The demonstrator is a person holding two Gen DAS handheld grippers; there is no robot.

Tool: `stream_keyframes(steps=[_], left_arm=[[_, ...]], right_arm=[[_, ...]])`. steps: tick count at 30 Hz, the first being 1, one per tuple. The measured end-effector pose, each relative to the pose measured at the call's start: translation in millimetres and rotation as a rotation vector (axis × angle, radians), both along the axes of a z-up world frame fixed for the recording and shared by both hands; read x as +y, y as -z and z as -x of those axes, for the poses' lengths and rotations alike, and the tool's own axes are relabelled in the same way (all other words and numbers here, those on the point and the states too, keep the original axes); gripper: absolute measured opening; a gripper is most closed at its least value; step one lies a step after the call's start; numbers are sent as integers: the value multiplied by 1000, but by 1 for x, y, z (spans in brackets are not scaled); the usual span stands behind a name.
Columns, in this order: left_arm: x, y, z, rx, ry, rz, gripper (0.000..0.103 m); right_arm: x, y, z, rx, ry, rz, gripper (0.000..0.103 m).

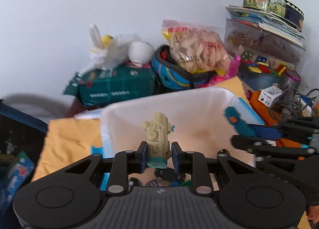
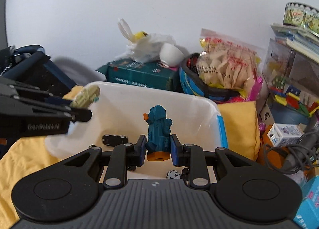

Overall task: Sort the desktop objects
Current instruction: 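Carry both toy figures over the white bin and open both tools, then grasp the dark wooden cube with the right tool while the left tool grasps the light wooden cube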

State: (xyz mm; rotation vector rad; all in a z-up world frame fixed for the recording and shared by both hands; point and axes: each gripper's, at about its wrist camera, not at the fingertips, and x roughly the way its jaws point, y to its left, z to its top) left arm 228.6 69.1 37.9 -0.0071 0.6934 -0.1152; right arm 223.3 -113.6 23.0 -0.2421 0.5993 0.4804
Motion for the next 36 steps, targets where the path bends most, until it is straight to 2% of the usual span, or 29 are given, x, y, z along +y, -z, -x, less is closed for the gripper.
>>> stream_keyframes(steps=[2,5,7,8,11,13,15,19,24,30,33,36], left_arm=[[-1,8,-8,39,7,4,32],[2,11,0,44,7,21,35],[3,9,9,31,8,12,46],[3,7,14,24,6,3,47],[6,1,36,0,14,-8,50],[6,1,57,-3,44,-15,63],[5,6,80,9,87,-19,67],[2,31,128,67,118,-30,67],[-5,75,179,188,132,-95,67],[-9,104,217,299,146,-45,67],[-10,104,221,299,157,-43,67],[-11,98,218,278,146,-31,67]], right_arm=[[4,9,-10,26,7,15,29],[5,17,-12,31,25,35,39],[1,18,-7,30,14,20,39],[-1,18,-4,28,13,21,39],[-7,14,6,18,8,6,39],[-15,11,19,7,0,-9,40],[-25,10,35,8,-22,-20,46],[-42,26,70,41,-66,-2,47],[-60,61,112,173,-92,4,46],[-68,93,158,219,-166,85,45],[-63,98,162,237,-171,94,45],[-53,100,161,204,-175,101,45]])
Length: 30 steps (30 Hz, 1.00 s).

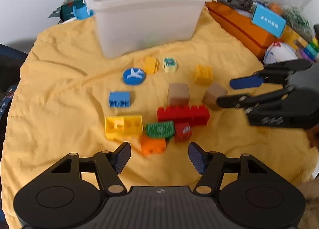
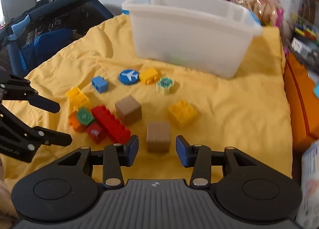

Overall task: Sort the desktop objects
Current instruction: 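Grasp the dark wooden cube with the right tool while the left tool grasps the light wooden cube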

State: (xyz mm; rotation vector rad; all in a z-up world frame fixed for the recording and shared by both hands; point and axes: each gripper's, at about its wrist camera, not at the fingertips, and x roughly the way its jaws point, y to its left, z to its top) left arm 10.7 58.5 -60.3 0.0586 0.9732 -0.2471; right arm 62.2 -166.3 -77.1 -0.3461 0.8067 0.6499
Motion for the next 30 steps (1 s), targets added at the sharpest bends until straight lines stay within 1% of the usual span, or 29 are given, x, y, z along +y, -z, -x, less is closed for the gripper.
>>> stream_keyframes(steps=[3,5,6,7,10,12,15,18,20,21,22,25,26,27,29,30], left_arm=[[-7,-3,-15,-16,11,31,67],[-12,-2,-28,-28,38,13,67],[-15,-1,-35,-31,40,-1,67],[-16,-1,-41,-29,38,-6,67],[-22,0,-58,-11,17,33,67],[-28,5,-66,5,10,61,67],[-40,15,-77,24,18,59,60],[-47,24,-86,42,24,41,59],[-48,30,-89,63,18,25,50],[-49,32,-89,64,17,4,39],[-49,31,-89,49,25,-15,32],[-43,28,-91,51,33,1,33],[-41,28,-91,44,26,-5,33],[-39,27,-91,35,25,-18,33],[-38,28,-89,32,33,-38,33],[-37,29,-88,34,30,-34,35]], right_arm=[[11,11,-5,-29,10,45,45],[13,19,-8,-30,7,75,45],[14,22,-9,-24,-3,74,34],[13,25,-10,-12,-13,75,33],[8,25,-4,-14,-14,77,33],[4,24,1,-20,-3,79,33],[-3,24,5,-12,21,75,33],[-7,24,6,-5,28,69,33],[-7,23,7,-8,30,68,33],[-7,24,7,-11,30,68,33],[-7,24,8,-15,30,70,33],[-6,26,9,-25,32,72,34],[-6,26,9,-27,35,67,36],[-6,27,7,-27,39,64,40],[-6,28,3,-22,51,58,41],[-6,30,1,-13,55,58,41]])
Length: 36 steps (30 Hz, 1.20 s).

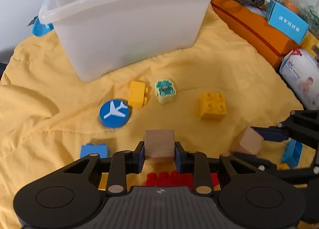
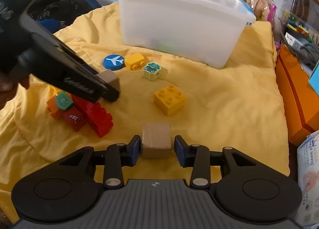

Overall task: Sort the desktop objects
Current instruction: 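Grasp the dark wooden cube with the right tool while the left tool grasps the light wooden cube, then carry both wooden cubes over the white bin and release them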

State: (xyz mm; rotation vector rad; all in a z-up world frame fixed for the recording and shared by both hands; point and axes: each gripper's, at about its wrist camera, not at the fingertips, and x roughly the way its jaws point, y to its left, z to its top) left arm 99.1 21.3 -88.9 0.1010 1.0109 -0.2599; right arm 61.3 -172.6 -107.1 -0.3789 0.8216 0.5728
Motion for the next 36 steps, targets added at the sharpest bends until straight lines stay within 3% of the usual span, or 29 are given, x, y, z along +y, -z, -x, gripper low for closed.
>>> stream_keyframes(steps=[2,5,10,16,26,36], left_arm=[[1,2,4,-6,-2,20,40],[3,4,6,-14,-17,48,37],[5,4,8,-27,-8,41,33],[7,-21,18,-85,10,37,33],[20,-78,21,-220,-20,24,33],[28,-129,-9,-334,-45,48,33]], right_arm=[[-1,2,-2,15,8,-17,39],[0,3,-1,10,-11,-12,34],[5,2,4,-19,-39,33,34],[-4,-7,-4,42,4,-10,33],[-1,-45,-5,-62,-21,-15,33],[-3,-102,-46,-213,5,-79,33]])
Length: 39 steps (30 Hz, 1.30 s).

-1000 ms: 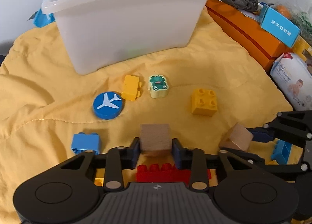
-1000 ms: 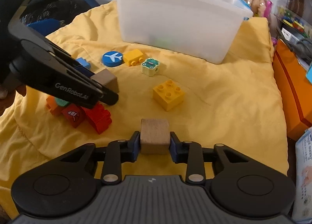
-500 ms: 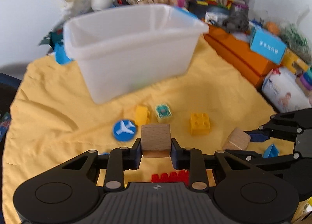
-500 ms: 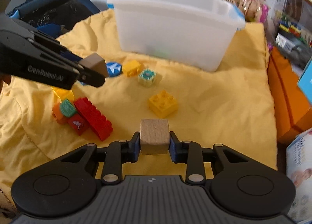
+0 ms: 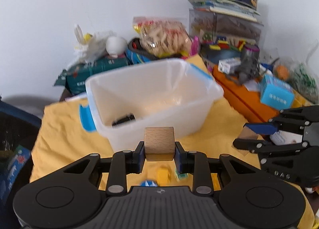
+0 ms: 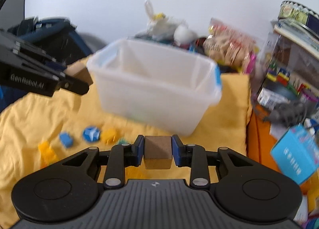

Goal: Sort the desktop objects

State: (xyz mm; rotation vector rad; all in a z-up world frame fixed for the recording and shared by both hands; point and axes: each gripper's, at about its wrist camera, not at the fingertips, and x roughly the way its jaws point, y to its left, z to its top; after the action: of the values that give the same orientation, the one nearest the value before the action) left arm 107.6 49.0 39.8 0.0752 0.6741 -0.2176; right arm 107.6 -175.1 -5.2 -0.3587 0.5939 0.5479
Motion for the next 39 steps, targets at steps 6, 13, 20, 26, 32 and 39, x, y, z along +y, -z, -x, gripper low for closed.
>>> stream_keyframes(steps=[6,13,20,26,32,39], left_arm=[[3,-21,-26,-73,-19,-10,33],[1,-21,-83,-82,-82,-68,33],[9,5,-99,12,-104,-5,39],[21,10,-46,-3,-83,26,39],[28,46,14,91,-71,29,43],[22,94,64,223,-64,1,43]], right_arm=[[11,-35,-31,-99,0,-52,33],[42,-55,-72,-196,23,-89,33],[59,-25,-102,-132,57,-43,38],[32,-17,-68,-95,61,-98,39],[9,6,-30,8,56,-84,44],[4,52,17,197,-8,-30,43]])
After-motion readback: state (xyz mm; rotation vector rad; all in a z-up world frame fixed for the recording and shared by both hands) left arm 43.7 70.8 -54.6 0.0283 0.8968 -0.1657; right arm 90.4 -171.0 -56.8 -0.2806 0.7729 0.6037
